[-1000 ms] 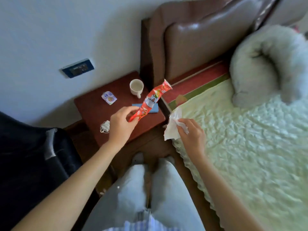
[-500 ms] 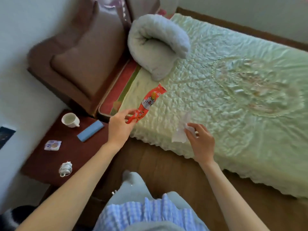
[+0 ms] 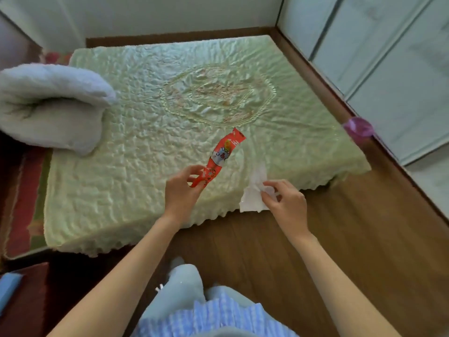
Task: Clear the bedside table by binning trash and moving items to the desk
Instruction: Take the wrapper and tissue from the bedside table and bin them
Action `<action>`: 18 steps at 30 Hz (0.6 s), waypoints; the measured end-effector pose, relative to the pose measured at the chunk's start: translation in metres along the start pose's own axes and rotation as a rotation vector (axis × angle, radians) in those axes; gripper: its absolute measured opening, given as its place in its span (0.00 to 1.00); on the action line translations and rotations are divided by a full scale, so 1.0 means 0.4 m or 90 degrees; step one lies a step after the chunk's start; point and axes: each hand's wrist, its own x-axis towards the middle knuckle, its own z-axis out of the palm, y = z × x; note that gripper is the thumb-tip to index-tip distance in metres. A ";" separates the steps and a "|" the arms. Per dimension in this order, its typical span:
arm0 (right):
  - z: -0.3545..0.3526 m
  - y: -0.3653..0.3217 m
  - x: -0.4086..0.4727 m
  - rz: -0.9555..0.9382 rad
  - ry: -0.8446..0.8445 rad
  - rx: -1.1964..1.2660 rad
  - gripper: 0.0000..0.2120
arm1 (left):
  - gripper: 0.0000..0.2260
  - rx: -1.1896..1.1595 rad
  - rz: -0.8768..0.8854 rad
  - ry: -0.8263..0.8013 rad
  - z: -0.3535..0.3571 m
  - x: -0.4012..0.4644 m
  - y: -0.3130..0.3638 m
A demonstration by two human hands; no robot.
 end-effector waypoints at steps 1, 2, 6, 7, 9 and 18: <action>-0.034 0.030 -0.005 0.027 0.022 0.004 0.09 | 0.13 -0.001 0.018 -0.030 0.046 0.016 0.028; -0.066 0.059 -0.010 0.055 0.045 0.010 0.09 | 0.12 -0.007 0.030 -0.059 0.091 0.032 0.058; -0.179 0.172 -0.032 0.154 0.141 0.000 0.09 | 0.11 -0.031 0.082 -0.162 0.263 0.085 0.178; -0.205 0.198 -0.036 0.178 0.167 -0.007 0.08 | 0.11 -0.035 0.093 -0.188 0.303 0.097 0.204; -0.256 0.253 -0.040 0.222 0.221 -0.025 0.08 | 0.12 -0.029 0.104 -0.242 0.386 0.122 0.247; -0.474 0.496 0.032 0.374 0.393 -0.121 0.08 | 0.11 -0.032 0.123 -0.419 0.742 0.278 0.412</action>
